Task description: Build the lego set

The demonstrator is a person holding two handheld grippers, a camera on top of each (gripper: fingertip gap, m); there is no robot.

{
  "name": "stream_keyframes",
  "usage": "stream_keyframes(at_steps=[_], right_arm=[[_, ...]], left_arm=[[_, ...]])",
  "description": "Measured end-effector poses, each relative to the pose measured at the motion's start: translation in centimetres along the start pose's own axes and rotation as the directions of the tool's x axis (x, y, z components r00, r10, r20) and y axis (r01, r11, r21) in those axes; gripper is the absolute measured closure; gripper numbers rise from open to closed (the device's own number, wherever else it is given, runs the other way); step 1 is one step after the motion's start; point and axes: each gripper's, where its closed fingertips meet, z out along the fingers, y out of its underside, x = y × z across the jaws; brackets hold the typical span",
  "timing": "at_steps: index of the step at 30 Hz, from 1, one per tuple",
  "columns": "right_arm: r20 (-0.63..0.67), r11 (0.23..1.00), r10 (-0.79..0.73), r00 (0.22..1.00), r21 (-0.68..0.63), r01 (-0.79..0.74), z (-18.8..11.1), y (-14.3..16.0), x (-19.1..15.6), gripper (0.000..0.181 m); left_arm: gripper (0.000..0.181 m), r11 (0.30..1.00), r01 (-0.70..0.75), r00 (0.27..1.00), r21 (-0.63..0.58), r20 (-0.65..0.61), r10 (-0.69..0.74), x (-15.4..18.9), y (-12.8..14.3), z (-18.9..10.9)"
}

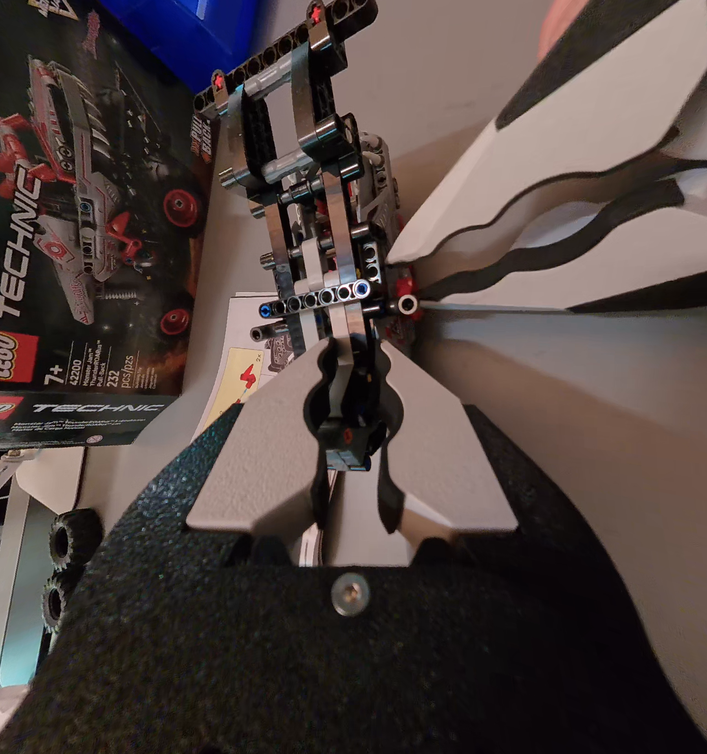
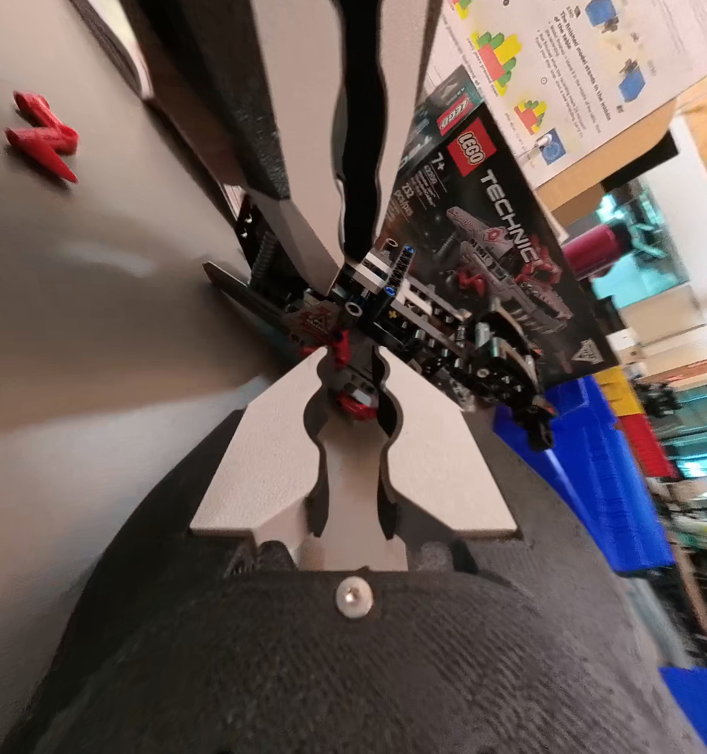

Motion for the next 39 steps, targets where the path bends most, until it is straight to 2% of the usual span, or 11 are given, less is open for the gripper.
stream_keyframes(at_steps=[3, 6, 14, 21, 26, 28, 32, 36, 39], right_arm=[[-0.036, 0.993, -0.115, 0.993, -0.028, 0.114, 0.0, 0.0, -0.1, 0.171], [-0.097, 0.98, -0.195, 0.976, -0.049, 0.191, -0.3, -0.1, 0.6, 0.159], [-0.101, 0.998, -0.061, 0.993, -0.025, 0.059, -0.7, 1.2, 1.5, 0.142], [-0.082, 0.994, -0.108, 0.991, -0.005, 0.108, -1.3, 1.3, 0.5, 0.135], [-0.151, 0.996, -0.089, 0.984, 0.006, 0.091, -2.1, 1.7, 1.8, 0.137], [-0.137, 0.999, -0.035, 0.99, 0.015, 0.037, -1.9, 1.8, 2.0, 0.137], [-0.108, 0.997, -0.05, 0.993, 0.053, 0.056, -1.9, 1.0, 1.3, 0.138], [-0.075, 0.991, -0.122, 0.99, 0.051, 0.126, -1.5, 0.5, 0.3, 0.141], [-0.047, 0.983, -0.175, 0.984, 0.042, 0.177, -0.9, 0.1, -0.7, 0.143]], left_arm=[[0.166, 1.0, 0.002, 1.0, -0.002, -0.006, -0.002, 0.0, 0.0, 0.0], [0.166, 1.0, 0.003, 1.0, -0.007, -0.008, -0.003, 0.0, 0.0, 0.0], [0.166, 1.0, -0.003, 1.0, -0.013, -0.003, 0.003, 0.0, 0.0, 0.0], [0.164, 0.999, 0.049, 0.998, 0.006, -0.036, -0.049, 0.0, 0.1, -0.3], [0.158, 0.989, 0.114, 0.993, 0.091, -0.01, -0.114, -1.6, -0.4, -2.8], [0.149, 0.982, 0.155, 0.988, 0.106, -0.002, -0.155, -2.5, 0.2, -3.7], [0.11, 0.944, 0.305, 0.948, 0.129, -0.131, -0.289, -2.0, 1.5, -4.1], [0.113, 0.922, 0.365, 0.927, 0.129, -0.146, -0.346, -1.9, 2.9, -2.7], [0.108, 0.91, 0.405, 0.901, 0.086, -0.207, -0.381, -0.8, 3.3, -1.7]])
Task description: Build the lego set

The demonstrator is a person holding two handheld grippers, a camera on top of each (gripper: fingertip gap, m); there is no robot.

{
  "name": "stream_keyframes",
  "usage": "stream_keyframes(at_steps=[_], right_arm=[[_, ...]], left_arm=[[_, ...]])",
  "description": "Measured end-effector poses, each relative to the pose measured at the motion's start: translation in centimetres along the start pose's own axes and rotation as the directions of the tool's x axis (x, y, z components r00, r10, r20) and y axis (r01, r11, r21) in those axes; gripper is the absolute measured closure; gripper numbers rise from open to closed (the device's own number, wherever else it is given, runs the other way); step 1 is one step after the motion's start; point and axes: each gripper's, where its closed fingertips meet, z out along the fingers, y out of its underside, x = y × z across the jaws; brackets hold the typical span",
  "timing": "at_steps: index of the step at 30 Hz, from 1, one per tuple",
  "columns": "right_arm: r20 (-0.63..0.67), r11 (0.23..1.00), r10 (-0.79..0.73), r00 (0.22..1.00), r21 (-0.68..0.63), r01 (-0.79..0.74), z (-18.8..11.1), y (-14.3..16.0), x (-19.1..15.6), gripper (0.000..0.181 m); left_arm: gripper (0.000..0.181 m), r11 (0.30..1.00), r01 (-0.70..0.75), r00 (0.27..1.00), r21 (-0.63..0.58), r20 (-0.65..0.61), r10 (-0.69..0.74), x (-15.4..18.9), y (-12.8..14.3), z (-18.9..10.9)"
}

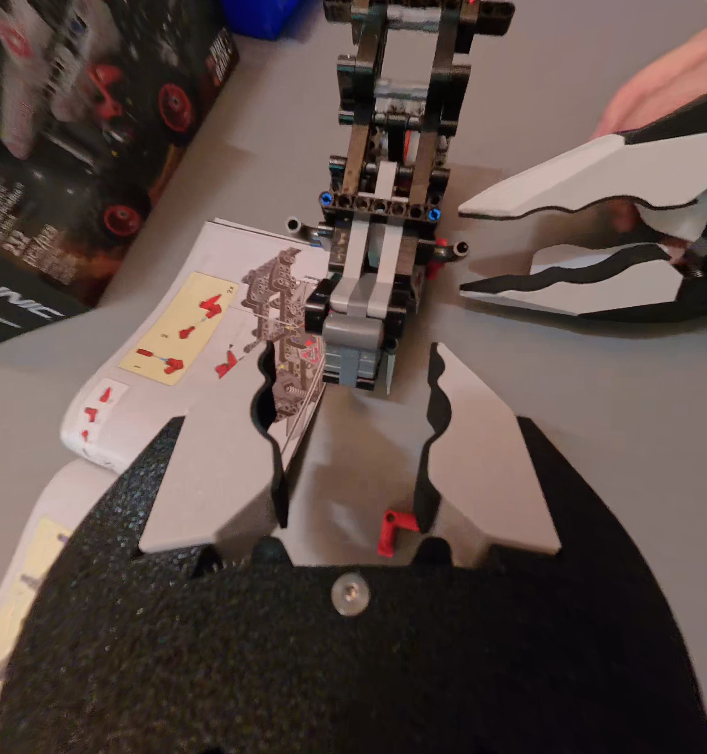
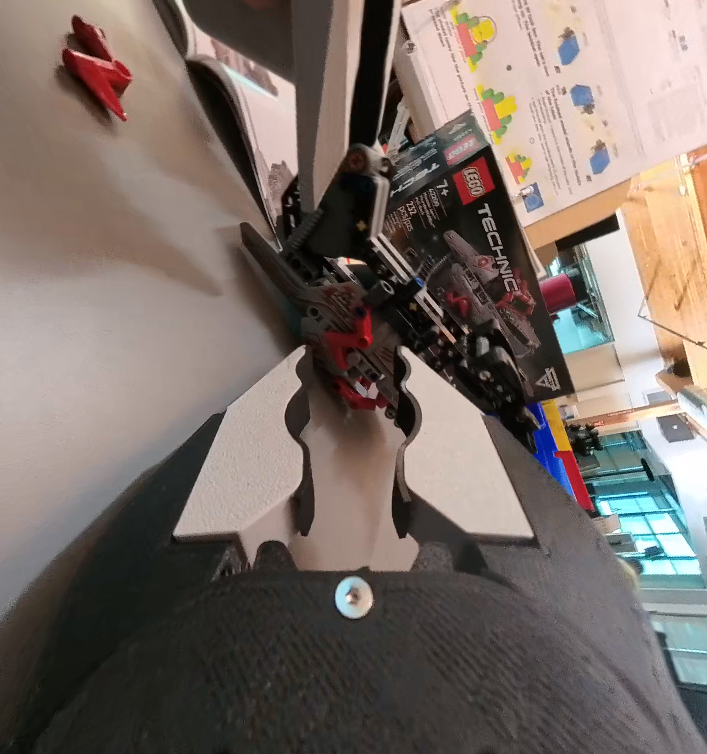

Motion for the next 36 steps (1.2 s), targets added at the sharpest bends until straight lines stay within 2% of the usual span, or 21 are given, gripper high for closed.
stream_keyframes(at_steps=[2, 5, 13, 17, 21, 26, 32, 36], right_arm=[[0.009, 0.999, -0.046, 0.999, -0.009, 0.046, 0.2, -0.1, -0.4, 0.145], [0.014, 0.997, -0.076, 0.997, -0.026, 0.077, 0.3, 0.2, -0.6, 0.147], [0.007, 0.999, -0.029, 1.0, -0.027, 0.029, 0.3, 0.4, 0.0, 0.15], [0.0, 0.999, -0.021, 1.0, -0.035, 0.021, 0.2, 0.6, 0.2, 0.152], [-0.026, 0.997, 0.017, 1.0, -0.076, -0.019, 0.1, 1.5, 0.9, 0.156], [-0.029, 0.994, 0.091, 0.995, -0.059, -0.092, -0.1, 1.8, 1.4, 0.156], [-0.04, 0.986, 0.113, 0.993, -0.118, -0.117, -0.2, 3.0, 1.7, 0.162], [-0.066, 0.986, 0.136, 0.988, -0.087, -0.142, -0.8, 3.1, 2.4, 0.163]], left_arm=[[0.109, 1.0, 0.012, 1.0, -0.002, -0.012, -0.012, 0.1, 0.2, 0.4], [0.122, 1.0, 0.003, 1.0, 0.016, -0.016, -0.002, 0.2, 0.0, 0.6], [0.125, 0.998, -0.011, 1.0, 0.063, -0.007, 0.011, 0.9, -1.2, 1.1], [0.139, 0.996, -0.061, 0.997, 0.06, 0.052, 0.057, 0.4, -1.7, 1.2], [0.139, 0.996, -0.076, 0.992, 0.039, 0.102, 0.071, -0.2, -1.8, 1.3], [0.133, 0.995, -0.094, 0.991, 0.046, 0.1, 0.089, -0.1, -2.3, 1.1], [0.142, 0.992, -0.122, 0.986, 0.042, 0.122, 0.116, -0.3, -2.8, 1.1], [0.144, 0.99, -0.142, 0.982, 0.014, 0.13, 0.139, 0.5, -2.7, 0.9]])
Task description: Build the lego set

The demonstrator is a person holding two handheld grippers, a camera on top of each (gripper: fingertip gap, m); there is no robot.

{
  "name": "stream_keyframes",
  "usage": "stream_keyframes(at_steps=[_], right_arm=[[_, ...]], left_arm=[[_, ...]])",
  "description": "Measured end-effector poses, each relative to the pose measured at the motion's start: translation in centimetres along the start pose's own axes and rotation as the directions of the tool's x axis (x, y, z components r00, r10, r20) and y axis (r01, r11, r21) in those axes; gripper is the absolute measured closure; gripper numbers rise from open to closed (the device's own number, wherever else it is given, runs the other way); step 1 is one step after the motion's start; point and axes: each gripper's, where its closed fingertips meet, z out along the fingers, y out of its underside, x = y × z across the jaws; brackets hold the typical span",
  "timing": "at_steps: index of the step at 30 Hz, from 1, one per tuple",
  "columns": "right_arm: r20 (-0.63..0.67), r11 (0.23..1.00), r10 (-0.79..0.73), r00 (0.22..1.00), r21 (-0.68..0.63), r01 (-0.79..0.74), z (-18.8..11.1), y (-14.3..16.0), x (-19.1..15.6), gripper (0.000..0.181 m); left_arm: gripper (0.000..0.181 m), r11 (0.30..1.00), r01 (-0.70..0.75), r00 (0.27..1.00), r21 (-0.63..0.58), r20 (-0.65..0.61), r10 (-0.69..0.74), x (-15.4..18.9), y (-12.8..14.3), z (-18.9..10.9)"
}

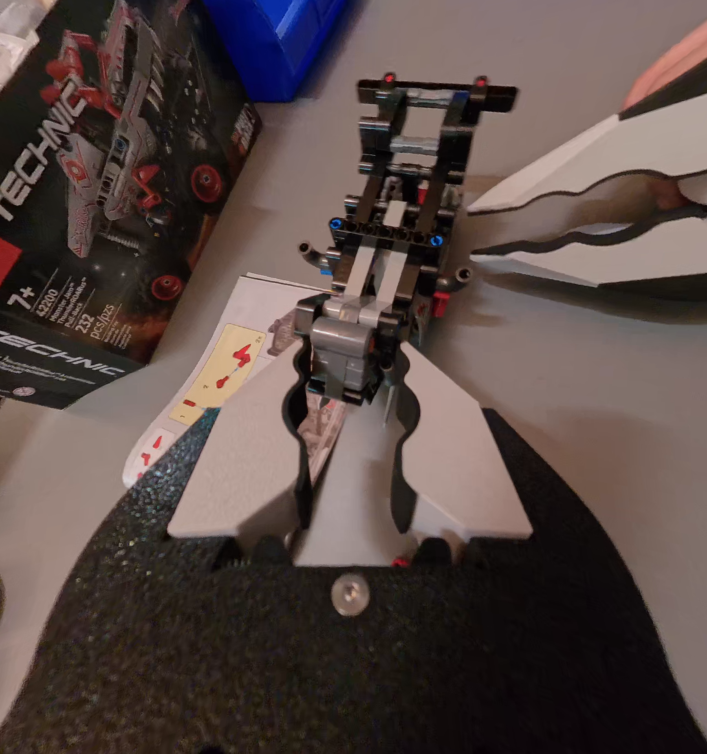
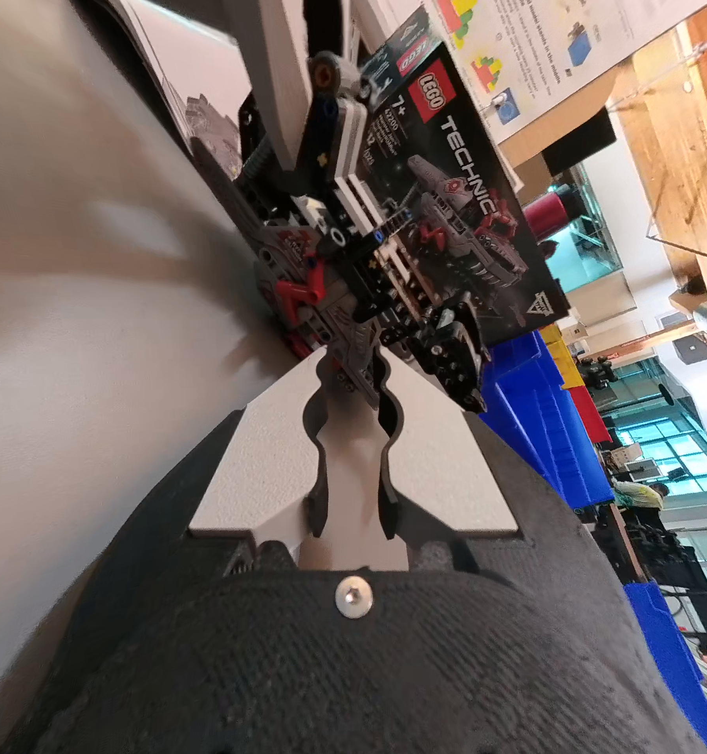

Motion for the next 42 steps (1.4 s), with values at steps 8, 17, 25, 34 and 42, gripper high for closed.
stream_keyframes(at_steps=[8, 17, 25, 34, 42], right_arm=[[0.007, 0.949, 0.06, 0.998, 0.31, -0.059, -2.8, -4.1, 0.6, 0.148], [0.019, 0.905, 0.006, 1.0, 0.424, -0.013, -6.8, -5.2, 0.1, 0.127], [0.02, 0.954, 0.043, 0.999, 0.295, -0.047, -7.3, -6.2, -0.6, 0.123], [0.141, 0.945, 0.09, 0.986, 0.301, -0.13, -7.2, -9.1, -2.8, 0.151], [0.458, 0.956, 0.239, 0.856, 0.044, -0.29, -3.6, -10.2, -10.4, 0.159]], left_arm=[[0.141, 0.991, -0.115, 0.992, 0.063, -0.036, 0.118, 4.5, -1.2, -0.3], [0.14, 0.966, -0.193, 0.96, 0.171, -0.169, 0.222, 9.1, -1.0, -1.1], [0.141, 0.992, -0.111, 0.978, 0.058, -0.171, 0.119, 4.7, 4.4, -5.0], [0.15, 0.989, -0.012, 0.969, -0.144, -0.247, -0.024, 1.3, 10.9, -6.6], [0.176, 0.991, -0.019, 0.962, -0.134, -0.273, -0.019, 2.5, 12.0, -5.3]])
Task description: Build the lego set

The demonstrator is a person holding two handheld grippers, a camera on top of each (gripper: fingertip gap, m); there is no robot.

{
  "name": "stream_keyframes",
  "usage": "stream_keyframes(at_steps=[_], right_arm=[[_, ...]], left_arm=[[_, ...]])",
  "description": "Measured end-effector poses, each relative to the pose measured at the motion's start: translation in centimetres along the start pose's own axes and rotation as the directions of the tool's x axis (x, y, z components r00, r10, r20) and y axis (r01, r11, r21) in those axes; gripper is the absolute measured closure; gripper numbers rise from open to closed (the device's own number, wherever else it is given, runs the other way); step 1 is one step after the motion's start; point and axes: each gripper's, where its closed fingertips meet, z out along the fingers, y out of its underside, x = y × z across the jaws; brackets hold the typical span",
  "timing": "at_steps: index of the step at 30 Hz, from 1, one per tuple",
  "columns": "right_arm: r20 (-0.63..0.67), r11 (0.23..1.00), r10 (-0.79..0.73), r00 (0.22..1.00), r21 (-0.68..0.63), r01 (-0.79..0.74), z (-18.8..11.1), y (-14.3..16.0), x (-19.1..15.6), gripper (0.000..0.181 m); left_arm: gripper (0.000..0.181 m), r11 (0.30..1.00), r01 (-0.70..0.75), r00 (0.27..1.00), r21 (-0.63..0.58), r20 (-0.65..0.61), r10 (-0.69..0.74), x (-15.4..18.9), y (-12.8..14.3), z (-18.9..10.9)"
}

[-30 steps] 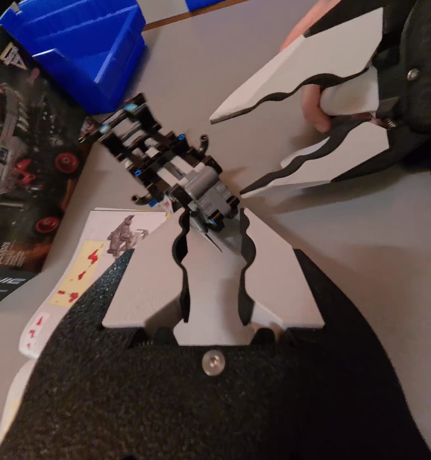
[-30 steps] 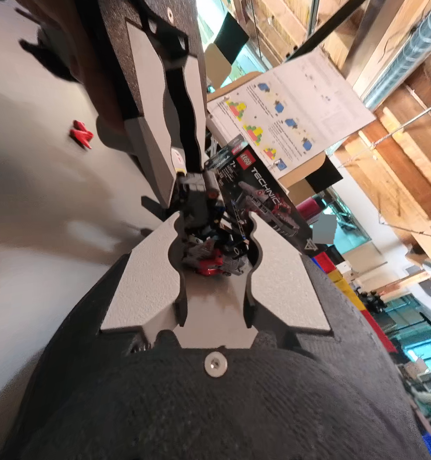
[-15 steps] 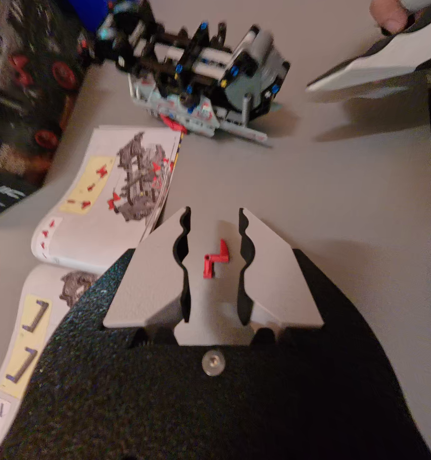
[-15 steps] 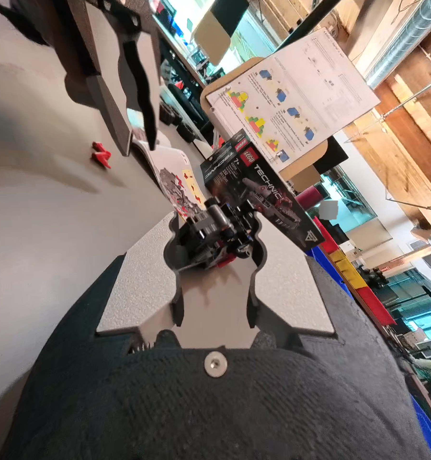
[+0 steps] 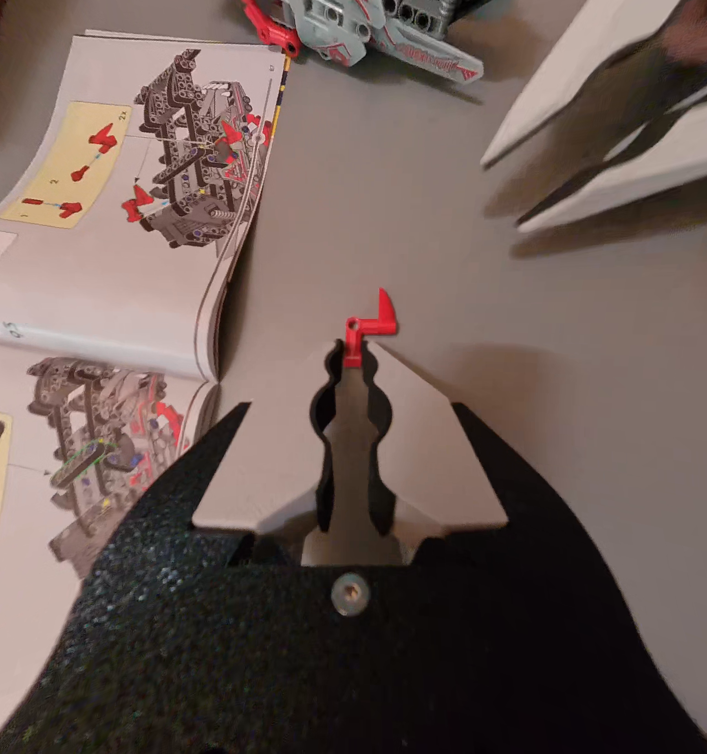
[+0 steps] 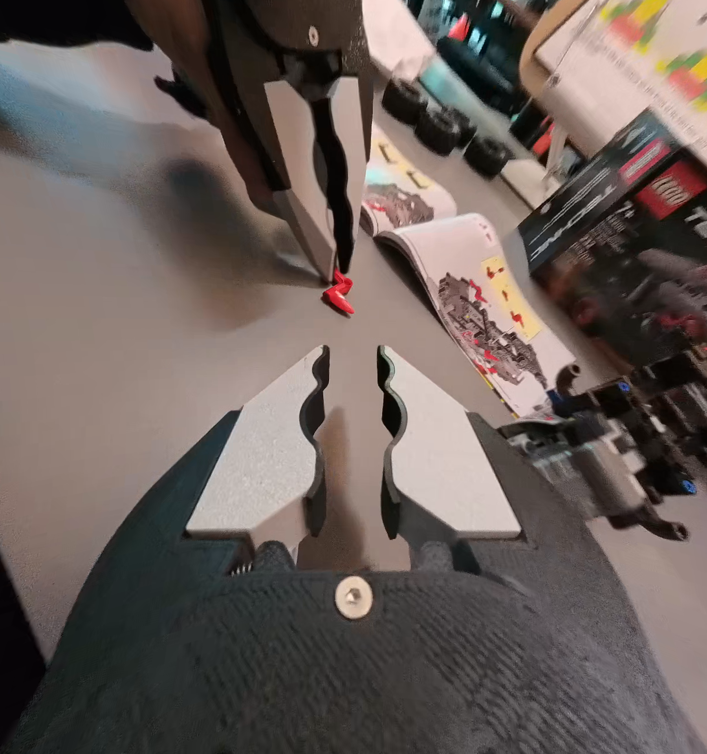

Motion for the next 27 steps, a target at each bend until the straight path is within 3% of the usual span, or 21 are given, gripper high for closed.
stream_keyframes(at_steps=[4, 7, 12, 14, 17, 18, 21, 25, 27], right_arm=[[-0.012, 0.996, 0.042, 0.999, -0.074, -0.043, 1.7, -0.1, 0.5, 0.158], [-0.02, 0.985, 0.173, 0.985, -0.024, -0.173, 1.5, -1.0, 1.3, 0.153], [-0.008, 0.909, 0.411, 0.912, 0.087, -0.409, -0.2, -2.4, 3.2, 0.153], [0.012, 0.882, 0.457, 0.89, 0.124, -0.454, -0.6, -2.9, 3.4, 0.152], [0.072, 0.831, 0.505, 0.86, 0.228, -0.507, -1.4, -4.6, 3.5, 0.155], [0.097, 0.819, 0.508, 0.856, 0.252, -0.515, -1.6, -5.1, 3.3, 0.165], [0.148, 0.81, 0.5, 0.853, 0.268, -0.521, -1.7, -5.7, 2.5, 0.173], [0.148, 0.78, 0.509, 0.848, 0.337, -0.527, -2.4, -6.5, 3.1, 0.162], [0.161, 0.758, 0.529, 0.833, 0.352, -0.55, -2.7, -6.6, 3.4, 0.174]], left_arm=[[0.176, 0.999, -0.043, 0.997, 0.031, 0.06, 0.041, -0.4, -0.7, 0.4], [0.176, 0.965, -0.186, 0.975, 0.182, 0.154, 0.159, 0.1, -3.2, -0.2], [0.176, 0.824, -0.369, 0.907, 0.43, 0.361, 0.217, 0.6, -7.7, -3.2], [0.176, 0.758, -0.422, 0.891, 0.498, 0.383, 0.245, 1.5, -8.9, -4.3], [0.176, 0.676, -0.502, 0.856, 0.539, 0.421, 0.3, 2.7, -9.9, -5.1], [0.176, 0.661, -0.513, 0.85, 0.547, 0.432, 0.302, 2.7, -10.1, -5.3], [0.176, 0.651, -0.506, 0.857, 0.567, 0.414, 0.306, 2.8, -10.4, -5.4], [0.176, 0.632, -0.539, 0.836, 0.557, 0.446, 0.32, 2.8, -10.7, -5.5], [0.176, 0.618, -0.546, 0.833, 0.566, 0.445, 0.328, 3.0, -10.9, -5.5]])
